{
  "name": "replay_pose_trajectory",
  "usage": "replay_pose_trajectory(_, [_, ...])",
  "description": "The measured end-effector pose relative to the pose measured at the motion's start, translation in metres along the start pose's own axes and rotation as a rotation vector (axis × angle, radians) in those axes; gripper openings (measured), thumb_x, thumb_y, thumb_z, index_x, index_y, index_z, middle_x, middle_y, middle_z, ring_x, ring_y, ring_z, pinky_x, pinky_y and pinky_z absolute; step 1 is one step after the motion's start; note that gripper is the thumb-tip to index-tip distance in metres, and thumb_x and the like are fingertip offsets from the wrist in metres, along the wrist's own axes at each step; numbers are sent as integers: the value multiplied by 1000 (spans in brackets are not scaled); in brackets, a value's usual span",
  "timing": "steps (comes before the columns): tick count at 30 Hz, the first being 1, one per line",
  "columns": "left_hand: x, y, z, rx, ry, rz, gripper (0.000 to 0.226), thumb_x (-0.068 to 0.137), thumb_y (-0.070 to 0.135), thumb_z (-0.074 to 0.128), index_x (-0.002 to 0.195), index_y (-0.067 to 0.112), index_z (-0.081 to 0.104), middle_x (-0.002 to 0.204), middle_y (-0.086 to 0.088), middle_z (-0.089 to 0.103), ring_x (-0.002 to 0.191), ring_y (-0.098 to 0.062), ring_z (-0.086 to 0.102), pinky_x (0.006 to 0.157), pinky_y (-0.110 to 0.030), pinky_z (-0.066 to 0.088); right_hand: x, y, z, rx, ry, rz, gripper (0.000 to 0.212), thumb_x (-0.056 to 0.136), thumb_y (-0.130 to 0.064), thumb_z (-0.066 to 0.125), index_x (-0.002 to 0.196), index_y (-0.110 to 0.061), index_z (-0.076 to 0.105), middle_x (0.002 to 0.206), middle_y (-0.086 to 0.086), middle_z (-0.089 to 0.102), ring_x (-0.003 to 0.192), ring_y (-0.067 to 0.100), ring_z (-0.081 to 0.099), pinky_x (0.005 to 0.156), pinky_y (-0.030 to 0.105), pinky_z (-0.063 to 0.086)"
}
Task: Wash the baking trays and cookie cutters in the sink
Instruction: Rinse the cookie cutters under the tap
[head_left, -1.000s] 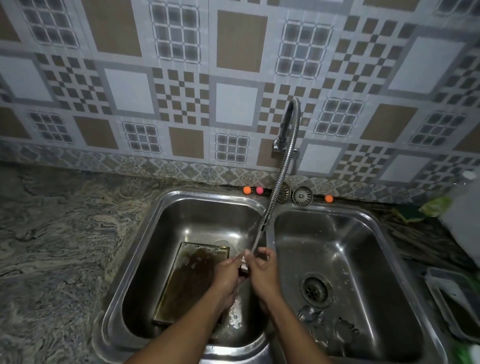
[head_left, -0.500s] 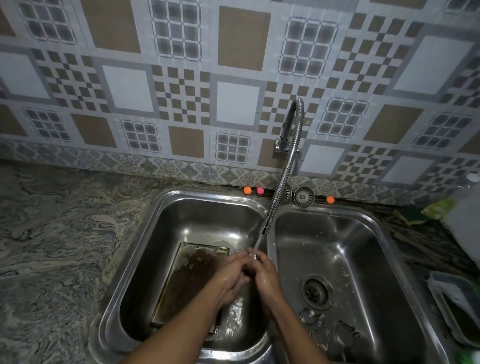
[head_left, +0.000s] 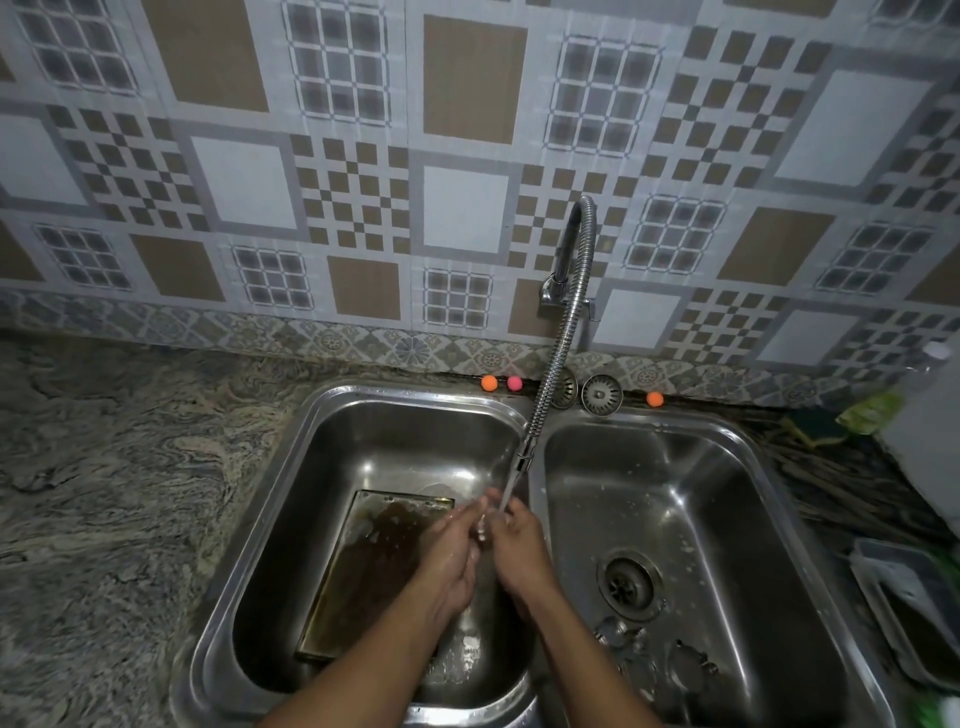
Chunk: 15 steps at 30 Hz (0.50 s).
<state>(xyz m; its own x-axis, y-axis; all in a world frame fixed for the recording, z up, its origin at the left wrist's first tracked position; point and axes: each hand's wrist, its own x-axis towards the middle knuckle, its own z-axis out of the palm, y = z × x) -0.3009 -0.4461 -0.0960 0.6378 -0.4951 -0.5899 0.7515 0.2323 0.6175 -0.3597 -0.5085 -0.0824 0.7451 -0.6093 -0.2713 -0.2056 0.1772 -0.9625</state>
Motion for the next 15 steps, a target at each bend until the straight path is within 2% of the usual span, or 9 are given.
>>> replay_pose_trajectory(2, [4, 2, -3, -10, 51, 23, 28, 88, 4, 67, 114, -7, 66, 105, -26, 70, 64, -19, 68, 50, -21, 55, 0, -1, 2, 37, -31, 29, 21, 100, -8, 49, 106, -14, 69, 97, 4, 75, 95, 16, 71, 78, 22, 55])
replay_pose_trajectory(4, [5, 3, -5, 48, 64, 19, 27, 89, 8, 67, 114, -3, 67, 100, -23, 72, 68, -22, 69, 55, -24, 56, 0, 3, 3, 66, 44, 56, 16, 96, -6, 55, 103, -11, 70, 94, 5, 76, 94, 20, 72, 82, 31, 58])
replay_pose_trajectory(6, [1, 6, -3, 119, 27, -8, 27, 93, 16, 63, 113, -2, 68, 94, -19, 73, 65, -21, 68, 52, -25, 54, 2, 7, 2, -1, 121, 11, 10, 94, -8, 59, 98, -9, 68, 88, 5, 76, 88, 24, 73, 79, 39, 60])
replay_pose_trajectory(9, [-6, 11, -3, 197, -72, -159, 35, 98, 35, 56, 105, 4, 70, 77, -11, 72, 53, -16, 65, 44, -26, 51, 4, 8, -2, -103, 99, -32, 8, 94, -13, 62, 97, -7, 66, 84, 5, 76, 82, 24, 73, 79, 48, 59])
replay_pose_trajectory(12, [-7, 11, -4, 230, -95, -269, 34, 95, 39, 58, 91, 8, 72, 68, -7, 71, 50, -14, 64, 46, -24, 51, -1, 9, -4, -179, 104, -51, 10, 93, -10, 61, 103, -11, 59, 86, 3, 75, 81, 16, 72, 77, 41, 60])
replay_pose_trajectory(15, [-2, 13, -2, 121, -69, -177, 31, 84, 17, 70, 110, 1, 69, 93, -17, 74, 68, -20, 67, 63, -30, 57, -7, 17, -5, -67, 107, -40, 27, 93, -2, 55, 113, -19, 50, 103, 3, 71, 94, 17, 70, 78, 30, 58])
